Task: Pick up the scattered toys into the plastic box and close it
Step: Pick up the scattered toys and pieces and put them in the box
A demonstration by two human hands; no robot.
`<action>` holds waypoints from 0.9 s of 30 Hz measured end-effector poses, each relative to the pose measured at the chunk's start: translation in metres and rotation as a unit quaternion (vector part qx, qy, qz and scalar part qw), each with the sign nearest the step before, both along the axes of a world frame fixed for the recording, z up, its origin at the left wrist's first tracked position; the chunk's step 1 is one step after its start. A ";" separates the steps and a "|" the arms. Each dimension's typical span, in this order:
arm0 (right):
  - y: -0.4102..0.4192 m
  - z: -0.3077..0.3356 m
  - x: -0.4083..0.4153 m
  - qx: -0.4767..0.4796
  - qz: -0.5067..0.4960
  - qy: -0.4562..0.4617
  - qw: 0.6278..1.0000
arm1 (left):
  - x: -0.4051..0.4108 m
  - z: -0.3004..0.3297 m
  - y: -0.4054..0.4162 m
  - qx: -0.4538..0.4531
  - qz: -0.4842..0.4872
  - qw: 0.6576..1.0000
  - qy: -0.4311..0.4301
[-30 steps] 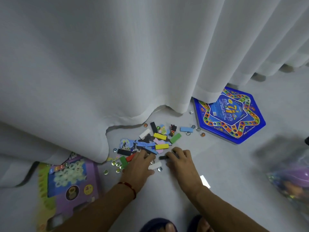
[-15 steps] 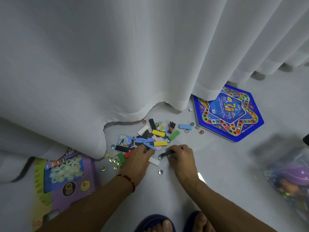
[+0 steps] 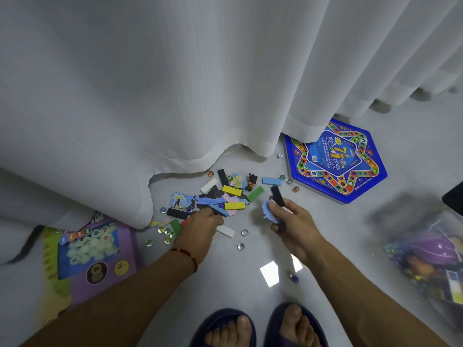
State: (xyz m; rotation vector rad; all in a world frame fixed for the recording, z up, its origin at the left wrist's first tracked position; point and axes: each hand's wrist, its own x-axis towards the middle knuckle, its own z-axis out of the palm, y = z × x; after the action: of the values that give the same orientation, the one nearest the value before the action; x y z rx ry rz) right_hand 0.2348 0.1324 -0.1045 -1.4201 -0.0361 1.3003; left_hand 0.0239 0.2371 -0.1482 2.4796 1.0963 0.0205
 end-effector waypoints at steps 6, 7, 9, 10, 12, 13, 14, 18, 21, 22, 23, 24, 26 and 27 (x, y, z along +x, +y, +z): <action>-0.037 0.003 0.011 0.022 -0.022 0.171 0.985 | 0.001 0.004 0.000 -0.005 0.029 0.999 -0.030; -0.043 0.004 0.011 0.024 -0.030 0.178 0.983 | 0.001 0.005 -0.001 -0.004 0.028 0.999 -0.031; -0.053 0.005 0.016 0.029 -0.038 0.158 0.986 | 0.000 0.008 -0.002 0.000 0.015 0.999 -0.031; -0.057 0.006 0.018 0.025 -0.032 0.136 0.990 | -0.001 0.010 -0.004 0.002 0.009 0.999 -0.036; -0.065 0.009 0.024 0.005 -0.015 0.098 0.995 | -0.002 0.015 -0.007 0.005 0.016 0.999 -0.044; -0.070 0.010 0.027 -0.004 -0.011 0.085 0.996 | -0.002 0.017 -0.008 0.004 0.024 0.999 -0.045; -0.077 0.011 0.031 -0.008 -0.012 0.073 0.997 | -0.003 0.019 -0.009 0.002 0.032 0.998 -0.045; -0.113 0.012 0.047 -0.046 0.019 -0.050 0.997 | -0.004 0.024 -0.013 -0.006 0.056 0.997 -0.045; -0.142 0.009 0.051 -0.088 0.102 -0.211 0.968 | 0.005 0.033 -0.023 -0.027 0.091 0.993 -0.075; -0.151 0.006 0.050 -0.111 0.141 -0.290 0.940 | 0.010 0.037 -0.029 -0.047 0.105 0.989 -0.091; -0.160 0.002 0.047 -0.131 0.190 -0.399 0.888 | 0.016 0.041 -0.035 -0.082 0.121 0.983 -0.112; -0.168 -0.004 0.043 -0.141 0.234 -0.511 0.815 | 0.022 0.045 -0.042 -0.131 0.142 0.971 -0.141; -0.182 -0.019 0.030 -0.125 0.258 -0.645 0.709 | 0.036 0.055 -0.057 -0.232 0.189 0.935 -0.189; -0.185 -0.026 0.024 -0.121 0.264 -0.664 0.689 | 0.043 0.059 -0.063 -0.260 0.205 0.923 -0.197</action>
State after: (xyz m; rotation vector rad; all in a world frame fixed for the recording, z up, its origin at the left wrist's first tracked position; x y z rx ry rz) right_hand 0.2592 -0.0529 -0.1307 -2.4250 -1.3765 0.3783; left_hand 0.0671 0.1740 -0.0894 1.6572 1.2238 0.2987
